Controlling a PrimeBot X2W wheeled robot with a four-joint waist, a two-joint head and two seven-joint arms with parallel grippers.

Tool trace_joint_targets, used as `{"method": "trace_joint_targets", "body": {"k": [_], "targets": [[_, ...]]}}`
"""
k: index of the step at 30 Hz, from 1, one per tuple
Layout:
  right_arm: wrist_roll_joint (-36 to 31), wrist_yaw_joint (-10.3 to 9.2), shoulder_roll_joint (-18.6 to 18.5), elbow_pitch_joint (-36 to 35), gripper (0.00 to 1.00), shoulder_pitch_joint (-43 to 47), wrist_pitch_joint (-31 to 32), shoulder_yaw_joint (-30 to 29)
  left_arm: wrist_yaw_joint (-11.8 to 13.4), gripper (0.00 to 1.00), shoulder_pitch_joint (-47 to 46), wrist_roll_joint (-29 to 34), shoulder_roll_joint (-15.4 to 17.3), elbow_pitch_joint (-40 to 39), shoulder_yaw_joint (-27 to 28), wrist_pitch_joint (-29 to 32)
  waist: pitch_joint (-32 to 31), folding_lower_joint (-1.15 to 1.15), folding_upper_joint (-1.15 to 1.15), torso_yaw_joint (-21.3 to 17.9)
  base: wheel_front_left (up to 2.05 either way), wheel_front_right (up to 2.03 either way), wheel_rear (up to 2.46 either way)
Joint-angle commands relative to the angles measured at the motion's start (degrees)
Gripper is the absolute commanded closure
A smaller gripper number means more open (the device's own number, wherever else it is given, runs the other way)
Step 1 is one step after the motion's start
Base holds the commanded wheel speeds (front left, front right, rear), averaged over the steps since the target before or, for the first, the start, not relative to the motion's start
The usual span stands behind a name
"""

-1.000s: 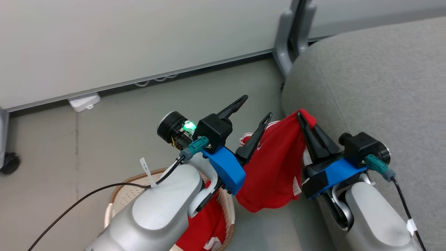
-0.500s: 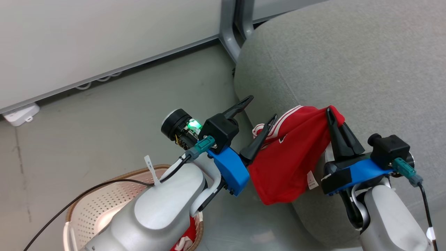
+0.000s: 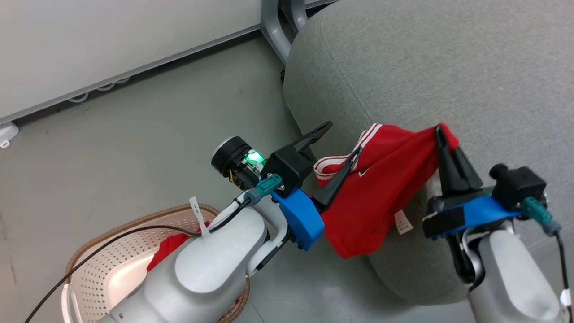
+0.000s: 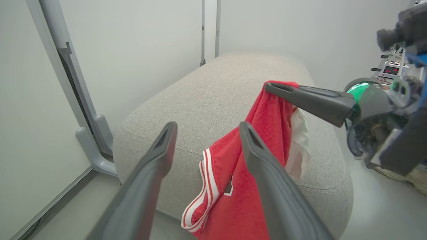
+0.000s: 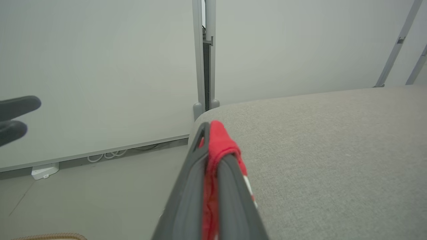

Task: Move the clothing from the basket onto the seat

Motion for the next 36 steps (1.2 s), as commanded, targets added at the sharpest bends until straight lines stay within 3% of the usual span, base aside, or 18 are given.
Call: {"method": "trace_joint_targets", "body": {"k": [1, 9, 22, 29, 36], "targets": [[-0.5, -0.04, -0.2, -1.0, 1.00, -1.9, -0.1, -0.7, 0.1, 0.00, -0.8, 0.2, 0.6, -0.1, 0.0, -0.1, 0.7, 0.00, 0.00, 0.2, 0.00, 0.00, 0.00], [-0.7, -0.04, -4.5, -5.8, 1.00, -12.7, -0.1, -5.2, 0.6, 0.00, -3.2, 1.2, 1.9, -1.7, 0.0, 0.8, 6.7, 0.00, 0.00, 1.0, 0.00, 0.00, 0.00], [0.7, -0.06, -18.9, -11.6, 1.00, -27.7, -0.1, -22.9, 0.6, 0.00, -9.7, 4.6, 4.7, -5.9, -0.9, 3.5, 20.9, 0.00, 0.00, 4.1, 0.00, 0.00, 0.00], [2.8, -0.05, -26.1, -6.4, 1.00, -32.6, -0.1, -28.1, 1.0, 0.00, -12.4, 6.0, 6.3, -8.3, -0.9, 4.6, 26.5, 0.00, 0.00, 4.2, 0.00, 0.00, 0.00], [1.1, -0.05, -24.8, 2.5, 1.00, -33.0, -0.1, -27.9, 1.1, 0.00, -14.5, 6.8, 7.1, -10.2, -1.1, 5.6, 30.9, 0.00, 0.00, 4.7, 0.00, 0.00, 0.00]]}}
